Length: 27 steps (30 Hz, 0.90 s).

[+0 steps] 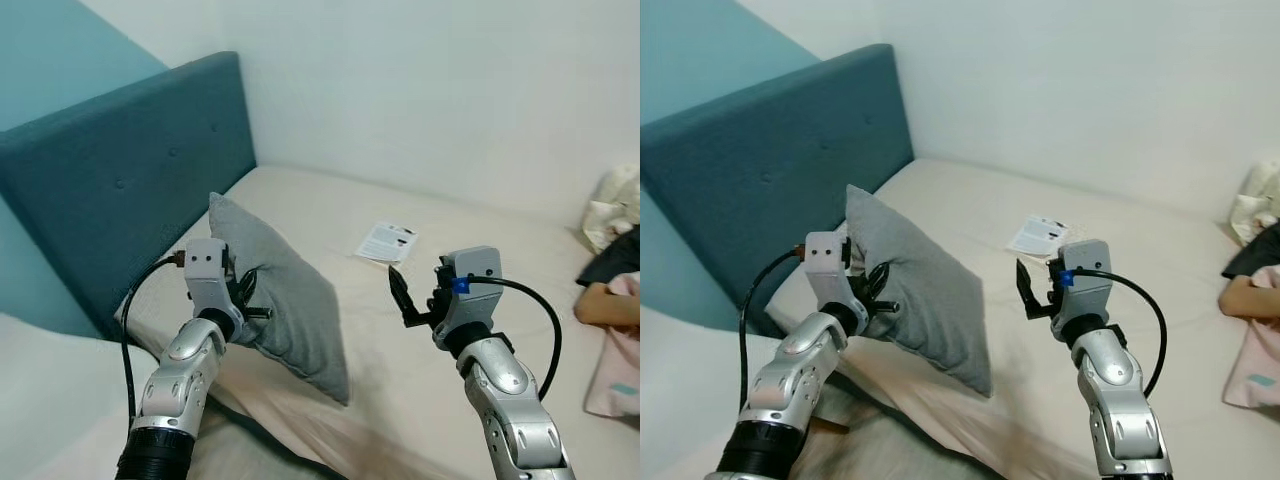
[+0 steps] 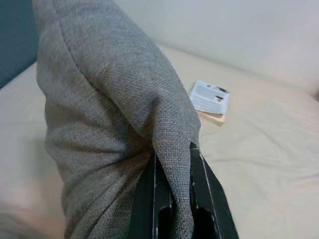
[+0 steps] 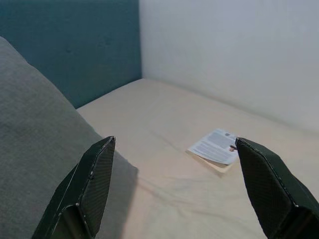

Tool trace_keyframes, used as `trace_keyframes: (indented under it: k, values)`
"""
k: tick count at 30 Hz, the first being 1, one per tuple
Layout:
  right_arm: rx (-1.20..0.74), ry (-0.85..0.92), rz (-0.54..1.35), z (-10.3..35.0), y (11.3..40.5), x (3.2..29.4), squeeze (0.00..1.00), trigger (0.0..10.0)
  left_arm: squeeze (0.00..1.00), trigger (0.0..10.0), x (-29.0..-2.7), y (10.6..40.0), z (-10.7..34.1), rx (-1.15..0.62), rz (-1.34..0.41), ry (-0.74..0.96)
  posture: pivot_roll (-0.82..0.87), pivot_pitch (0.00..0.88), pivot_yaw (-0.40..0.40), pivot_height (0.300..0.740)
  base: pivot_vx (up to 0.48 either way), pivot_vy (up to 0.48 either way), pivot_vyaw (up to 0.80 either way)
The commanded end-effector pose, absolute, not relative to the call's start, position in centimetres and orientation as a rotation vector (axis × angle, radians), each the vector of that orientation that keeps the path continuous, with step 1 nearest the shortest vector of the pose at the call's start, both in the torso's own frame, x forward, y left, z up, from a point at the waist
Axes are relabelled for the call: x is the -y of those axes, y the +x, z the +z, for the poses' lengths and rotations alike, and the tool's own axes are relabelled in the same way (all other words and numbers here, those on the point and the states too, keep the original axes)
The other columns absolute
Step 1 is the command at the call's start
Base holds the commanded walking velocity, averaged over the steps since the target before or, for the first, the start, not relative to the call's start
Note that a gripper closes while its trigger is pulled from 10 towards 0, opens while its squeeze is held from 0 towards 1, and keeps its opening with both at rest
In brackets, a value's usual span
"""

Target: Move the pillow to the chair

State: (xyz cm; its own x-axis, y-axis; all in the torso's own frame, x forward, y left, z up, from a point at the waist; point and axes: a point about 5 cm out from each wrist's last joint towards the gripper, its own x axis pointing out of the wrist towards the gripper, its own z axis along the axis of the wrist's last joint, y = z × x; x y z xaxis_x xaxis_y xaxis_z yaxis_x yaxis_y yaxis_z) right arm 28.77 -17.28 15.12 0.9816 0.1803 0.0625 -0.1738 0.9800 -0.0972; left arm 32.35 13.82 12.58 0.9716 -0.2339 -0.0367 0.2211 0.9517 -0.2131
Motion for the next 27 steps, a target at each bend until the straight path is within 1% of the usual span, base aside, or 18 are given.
trace_keyframes:
  k: [1, 9, 27]
  values:
    - [0.063, -0.095, 0.190, 14.79, 28.75, 17.02, 0.00, 10.0, 0.00, 10.0, -14.11, 32.75, 14.15, 0.025, -0.229, -0.215, -0.09, 0.000, 0.032, 0.740, 0.000, 0.000, 0.77]
    - [0.076, -0.100, 0.196, 14.96, 28.73, 16.89, 0.00, 10.0, 0.00, 10.0, -14.20, 32.78, 14.47, 0.039, -0.237, -0.213, -0.07, 0.000, 0.030, 0.740, 0.000, 0.000, 0.77]
    - [0.084, -0.117, 0.214, 15.18, 28.74, 16.87, 0.00, 10.0, 0.00, 10.0, -14.14, 32.96, 14.81, 0.050, -0.238, -0.223, -0.08, 0.000, 0.018, 0.740, 0.000, 0.000, 0.77]
